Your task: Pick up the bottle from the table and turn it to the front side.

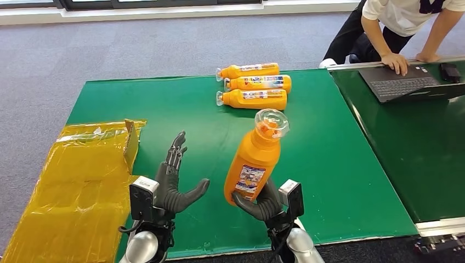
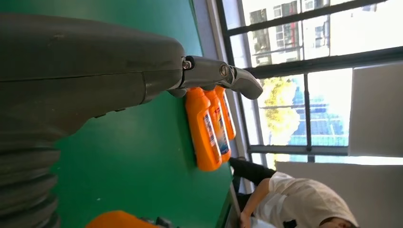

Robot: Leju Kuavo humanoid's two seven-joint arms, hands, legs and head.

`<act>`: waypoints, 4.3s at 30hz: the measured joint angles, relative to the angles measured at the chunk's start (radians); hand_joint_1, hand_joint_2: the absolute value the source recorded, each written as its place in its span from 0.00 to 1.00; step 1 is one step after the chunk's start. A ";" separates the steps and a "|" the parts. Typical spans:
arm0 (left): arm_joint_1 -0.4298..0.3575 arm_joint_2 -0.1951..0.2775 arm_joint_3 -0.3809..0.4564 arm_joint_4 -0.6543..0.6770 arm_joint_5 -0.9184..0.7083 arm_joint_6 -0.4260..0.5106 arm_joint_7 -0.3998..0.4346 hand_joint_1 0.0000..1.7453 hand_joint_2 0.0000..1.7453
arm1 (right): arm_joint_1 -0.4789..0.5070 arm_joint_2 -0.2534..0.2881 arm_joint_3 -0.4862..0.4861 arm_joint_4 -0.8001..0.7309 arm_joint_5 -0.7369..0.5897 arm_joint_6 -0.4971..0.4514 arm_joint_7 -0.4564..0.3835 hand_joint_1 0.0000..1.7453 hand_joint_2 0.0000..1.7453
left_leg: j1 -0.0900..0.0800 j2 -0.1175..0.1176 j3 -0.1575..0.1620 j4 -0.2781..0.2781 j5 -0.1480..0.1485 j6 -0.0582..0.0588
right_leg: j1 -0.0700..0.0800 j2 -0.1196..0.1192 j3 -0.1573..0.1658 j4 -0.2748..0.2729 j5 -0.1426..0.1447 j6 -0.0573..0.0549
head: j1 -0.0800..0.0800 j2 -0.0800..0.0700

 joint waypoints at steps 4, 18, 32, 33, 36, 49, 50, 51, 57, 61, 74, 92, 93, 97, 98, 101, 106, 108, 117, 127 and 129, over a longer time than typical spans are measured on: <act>-0.012 0.017 -0.014 0.021 -0.032 -0.100 0.083 0.00 1.00 | -0.007 0.000 0.000 0.011 0.025 0.006 -0.001 1.00 1.00 | 0.000 0.000 0.000 0.000 0.000 0.000 | 0.000 0.000 0.000 0.000 0.000 0.000 | 0.000 0.000; -0.069 0.034 -0.039 0.112 -0.012 -0.213 0.153 0.00 1.00 | -0.026 0.000 0.000 0.037 0.047 0.012 0.003 1.00 1.00 | 0.000 0.000 0.000 0.000 0.001 -0.001 | 0.000 0.000 0.000 0.000 0.000 0.000 | 0.000 0.000; -0.221 0.046 -0.119 0.261 0.191 -0.415 0.255 0.00 1.00 | -0.051 -0.001 0.017 0.100 0.092 0.016 -0.010 1.00 1.00 | 0.000 0.000 0.000 0.000 0.002 -0.001 | 0.000 0.000 -0.001 0.000 0.001 0.000 | 0.000 0.000; -0.234 0.047 -0.126 0.264 0.195 -0.409 0.256 0.00 1.00 | -0.056 -0.001 0.020 0.109 0.103 0.019 -0.017 1.00 1.00 | 0.000 0.000 0.000 0.000 0.002 -0.001 | 0.000 0.000 -0.001 0.000 0.001 0.000 | 0.000 0.000; -0.264 0.048 -0.144 0.273 0.196 -0.393 0.256 0.00 1.00 | -0.070 -0.002 0.027 0.131 0.122 0.027 -0.030 1.00 1.00 | 0.000 0.000 0.000 0.000 0.002 -0.001 | 0.000 0.000 -0.001 0.000 0.001 0.000 | 0.000 0.000; -0.307 0.043 -0.190 0.304 0.285 -0.403 0.259 0.00 1.00 | -0.103 0.002 0.039 0.192 0.150 0.053 -0.037 1.00 1.00 | 0.000 0.000 -0.001 0.000 0.002 -0.001 | 0.000 0.000 -0.001 0.000 0.002 0.000 | 0.000 0.000; -0.315 0.040 -0.196 0.308 0.299 -0.403 0.264 0.00 1.00 | -0.107 0.004 0.040 0.200 0.153 0.055 -0.039 1.00 1.00 | 0.000 0.000 -0.001 0.000 0.003 -0.001 | 0.000 0.000 -0.001 0.000 0.002 0.000 | 0.000 0.000; -0.323 0.036 -0.200 0.311 0.310 -0.402 0.269 0.00 1.00 | -0.109 0.006 0.040 0.208 0.155 0.056 -0.041 1.00 1.00 | 0.000 0.000 -0.001 0.000 0.003 -0.001 | 0.000 0.000 -0.001 0.000 0.002 0.000 | 0.000 0.000; -0.361 0.022 -0.216 0.327 0.340 -0.398 0.303 0.00 1.00 | -0.127 0.016 0.039 0.256 0.147 0.060 -0.054 1.00 1.00 | 0.000 0.000 -0.001 0.000 0.003 -0.002 | 0.000 0.001 -0.002 0.000 0.003 0.000 | 0.000 0.000; -0.383 0.013 -0.221 0.336 0.352 -0.399 0.322 0.00 1.00 | -0.144 0.024 0.038 0.287 0.140 0.057 -0.058 1.00 1.00 | 0.000 0.000 0.000 0.000 0.003 -0.002 | 0.000 0.002 -0.002 0.000 0.003 0.000 | 0.000 0.000; -0.469 -0.021 -0.271 0.402 0.384 -0.429 0.343 1.00 1.00 | -0.147 0.031 0.021 0.303 0.129 0.027 -0.054 1.00 1.00 | 0.000 0.003 -0.001 0.000 0.003 -0.002 | 0.000 0.004 -0.004 0.000 0.004 0.000 | 0.000 0.000; -0.519 -0.028 -0.308 0.441 0.413 -0.412 0.335 1.00 1.00 | -0.170 0.032 0.009 0.325 0.107 0.027 -0.041 1.00 1.00 | 0.000 0.004 -0.001 0.000 0.003 -0.002 | 0.000 0.005 -0.004 0.000 0.004 0.000 | 0.000 0.000; -0.521 -0.028 -0.308 0.441 0.413 -0.411 0.335 1.00 1.00 | -0.175 0.033 0.009 0.330 0.106 0.027 -0.041 1.00 1.00 | 0.000 0.004 -0.001 0.000 0.003 -0.002 | 0.000 0.005 -0.004 0.000 0.004 0.000 | 0.000 0.000; -0.525 -0.028 -0.308 0.443 0.413 -0.410 0.335 1.00 1.00 | -0.184 0.036 0.010 0.340 0.104 0.027 -0.042 1.00 1.00 | 0.000 0.004 -0.001 0.000 0.003 -0.002 | 0.000 0.005 -0.004 0.000 0.005 0.000 | 0.000 0.000; -0.525 -0.028 -0.308 0.444 0.413 -0.409 0.335 1.00 1.00 | -0.185 0.036 0.010 0.342 0.104 0.027 -0.042 1.00 1.00 | 0.000 0.004 -0.001 0.000 0.003 -0.002 | 0.000 0.005 -0.004 0.000 0.005 0.000 | 0.000 0.000; -0.526 -0.028 -0.308 0.446 0.414 -0.409 0.335 1.00 1.00 | -0.186 0.037 0.010 0.344 0.103 0.027 -0.042 1.00 1.00 | 0.000 0.003 -0.001 0.000 0.003 -0.002 | 0.000 0.005 -0.004 0.000 0.005 0.000 | 0.000 0.000; -0.527 -0.028 -0.308 0.447 0.414 -0.408 0.335 1.00 1.00 | -0.190 0.038 0.010 0.349 0.103 0.028 -0.042 1.00 1.00 | 0.000 0.003 -0.001 0.000 0.003 -0.002 | 0.000 0.005 -0.004 0.000 0.005 0.000 | 0.000 0.000; -0.527 -0.028 -0.308 0.447 0.414 -0.404 0.335 1.00 1.00 | -0.193 0.039 0.010 0.352 0.103 0.028 -0.042 1.00 1.00 | 0.000 0.003 -0.001 0.000 0.003 -0.002 | 0.000 0.005 -0.004 0.000 0.005 0.000 | 0.000 0.000; -0.532 -0.026 -0.308 0.451 0.422 -0.396 0.329 1.00 1.00 | -0.208 0.039 0.011 0.375 0.097 0.023 -0.058 0.00 0.50 | 0.000 0.003 -0.001 0.000 0.003 -0.002 | 0.000 0.005 -0.004 0.000 0.005 0.000 | 0.000 0.000; -0.514 -0.013 -0.304 0.443 0.378 -0.368 0.288 1.00 1.00 | -0.152 0.033 0.012 0.293 0.252 -0.095 0.035 0.00 0.00 | 0.000 0.003 -0.001 0.000 0.003 -0.002 | 0.000 0.005 -0.004 0.000 0.005 0.000 | 0.000 0.000; -0.503 -0.006 -0.296 0.435 0.360 -0.354 0.281 1.00 1.00 | -0.118 0.028 0.011 0.231 0.312 -0.127 0.077 0.00 0.00 | 0.000 0.003 -0.002 0.000 0.003 -0.002 | 0.000 0.004 -0.004 0.000 0.005 0.000 | 0.000 0.000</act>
